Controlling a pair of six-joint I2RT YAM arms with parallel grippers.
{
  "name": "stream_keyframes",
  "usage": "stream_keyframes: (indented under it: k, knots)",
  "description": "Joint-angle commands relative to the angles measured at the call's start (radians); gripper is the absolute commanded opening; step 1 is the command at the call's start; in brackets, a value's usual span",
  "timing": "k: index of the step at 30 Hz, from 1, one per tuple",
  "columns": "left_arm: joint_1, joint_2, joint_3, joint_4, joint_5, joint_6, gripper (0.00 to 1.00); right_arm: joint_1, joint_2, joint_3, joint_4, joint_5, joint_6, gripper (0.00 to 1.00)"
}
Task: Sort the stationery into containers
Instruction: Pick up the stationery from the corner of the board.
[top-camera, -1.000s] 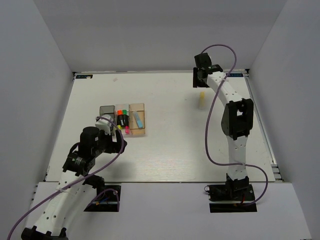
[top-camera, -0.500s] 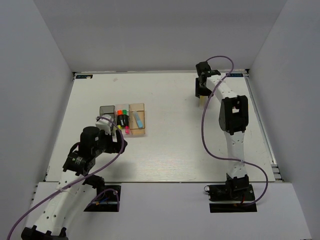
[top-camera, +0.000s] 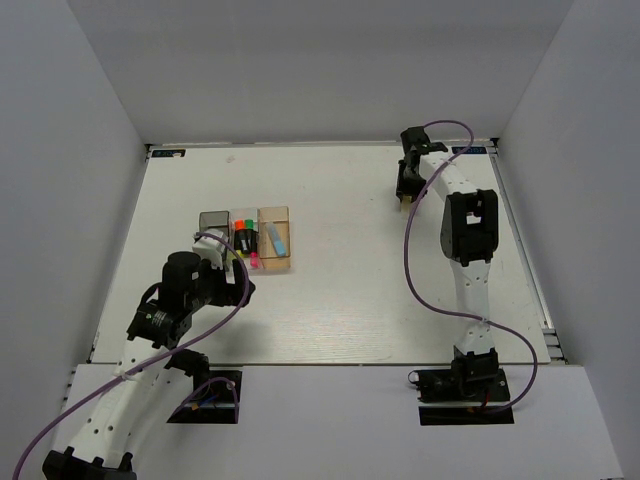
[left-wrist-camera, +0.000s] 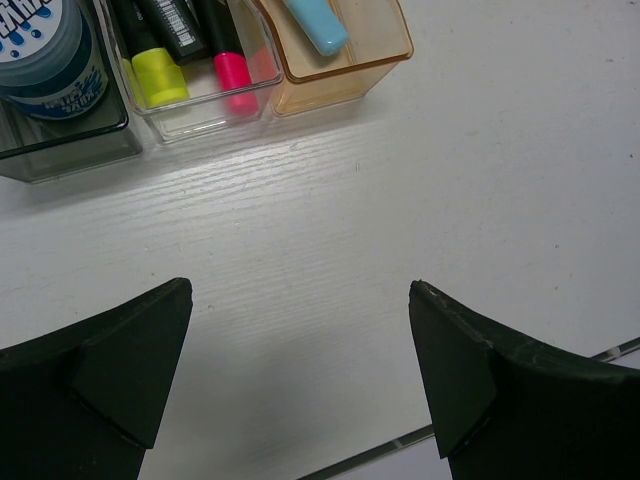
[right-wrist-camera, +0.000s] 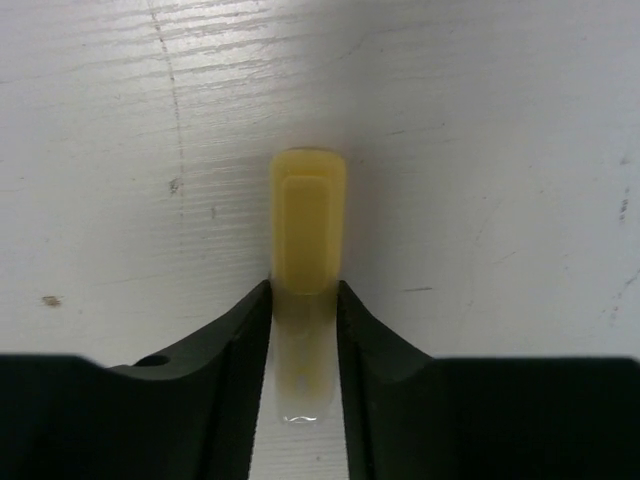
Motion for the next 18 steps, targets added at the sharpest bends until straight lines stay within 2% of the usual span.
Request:
stream_keyframes:
  k: [1, 7, 12, 14, 15, 16, 17, 18]
  knots:
    - [-0.001, -0.003, 0.000, 0.012, 0.010, 0.002, 1.00, -0.002, 0.027, -0.010, -0.029, -0.046, 0.031, 0.34]
    - [-0.001, -0.009, 0.000, 0.015, 0.008, 0.003, 1.00, -0.014, 0.013, -0.096, -0.041, -0.187, 0.080, 0.00]
    - [-0.001, -0.013, 0.000, 0.012, 0.005, 0.002, 1.00, -0.019, -0.080, -0.186, -0.006, -0.442, 0.107, 0.00]
    - [-0.003, -0.013, -0.001, 0.012, 0.004, 0.003, 1.00, -0.008, -0.113, -0.228, 0.046, -0.630, 0.117, 0.00]
    - [-0.003, -0.013, 0.000, 0.010, 0.001, 0.003, 1.00, -0.001, -0.158, -0.269, 0.095, -0.774, 0.134, 0.00]
    - [-0.001, -0.013, 0.000, 0.010, -0.001, 0.002, 1.00, 0.001, -0.172, -0.269, 0.117, -0.775, 0.142, 0.00]
    - [-0.001, -0.015, 0.000, 0.012, 0.002, 0.002, 1.00, 0.022, -0.185, -0.298, 0.131, -0.881, 0.168, 0.00]
    - [0.002, -0.015, 0.000, 0.013, -0.004, 0.003, 1.00, 0.031, -0.223, -0.306, 0.140, -0.919, 0.189, 0.00]
